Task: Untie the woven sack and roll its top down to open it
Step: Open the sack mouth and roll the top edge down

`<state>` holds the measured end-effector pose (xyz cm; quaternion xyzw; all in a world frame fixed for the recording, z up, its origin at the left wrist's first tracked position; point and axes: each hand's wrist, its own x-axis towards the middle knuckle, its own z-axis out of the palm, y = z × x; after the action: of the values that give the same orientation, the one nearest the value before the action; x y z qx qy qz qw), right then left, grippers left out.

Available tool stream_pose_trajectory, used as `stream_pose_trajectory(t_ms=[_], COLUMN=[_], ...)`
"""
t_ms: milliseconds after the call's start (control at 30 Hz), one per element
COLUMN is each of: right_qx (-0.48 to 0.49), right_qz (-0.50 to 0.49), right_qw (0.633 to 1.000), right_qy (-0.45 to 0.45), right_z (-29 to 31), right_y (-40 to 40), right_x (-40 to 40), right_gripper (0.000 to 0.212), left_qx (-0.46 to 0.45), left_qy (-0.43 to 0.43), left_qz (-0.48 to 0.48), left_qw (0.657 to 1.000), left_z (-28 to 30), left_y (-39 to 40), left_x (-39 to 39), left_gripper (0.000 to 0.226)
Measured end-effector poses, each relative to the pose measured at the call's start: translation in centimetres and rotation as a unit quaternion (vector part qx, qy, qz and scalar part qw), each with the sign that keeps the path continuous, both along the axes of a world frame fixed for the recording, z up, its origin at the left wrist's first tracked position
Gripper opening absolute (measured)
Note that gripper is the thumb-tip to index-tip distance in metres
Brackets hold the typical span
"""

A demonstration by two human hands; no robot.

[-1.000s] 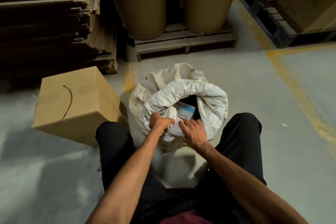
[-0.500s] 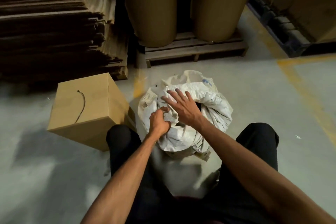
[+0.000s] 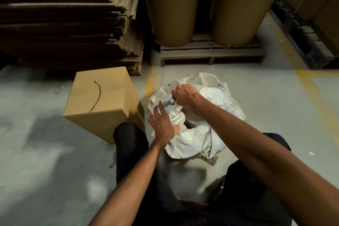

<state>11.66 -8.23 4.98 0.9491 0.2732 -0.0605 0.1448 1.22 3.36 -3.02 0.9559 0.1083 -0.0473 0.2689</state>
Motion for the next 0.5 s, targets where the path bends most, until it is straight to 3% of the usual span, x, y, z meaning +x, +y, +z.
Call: stream_pose_trajectory(t_ms=[67,133,300,400,500], right_qx=[-0.004,-0.004,0.038,0.111,0.081], right_qz=[-0.009,-0.026,-0.069,-0.02,0.022], right_qw=[1.0,0.999,0.984,0.989,0.996], right_qy=[0.014,0.046,0.158,0.093,0.012], right_z=[1.0,1.8,2.8,2.4,1.5], right_y=[0.3,0.2,-1.1,-1.8,-2.5], right_x=[0.3,0.9,2.0,1.5,0.3], right_gripper=[0.033,0.031,0.036,0.045,0.087], left_qx=[-0.068,-0.106,-0.201,-0.247,-0.327], left_qy=[0.02,0.052,0.144,0.241,0.281], left_qz=[0.031,0.066,0.04,0.091,0.14], left_qw=[0.997,0.991,0.968,0.934,0.892], left_z=[0.3,1.0,2.2,0.8,-1.2], left_y=[-1.1,-1.4,2.0,4.1,5.2], left_x=[1.0,1.8,4.6,6.2,6.5], left_gripper=[0.133,0.121,0.021,0.019,0.029])
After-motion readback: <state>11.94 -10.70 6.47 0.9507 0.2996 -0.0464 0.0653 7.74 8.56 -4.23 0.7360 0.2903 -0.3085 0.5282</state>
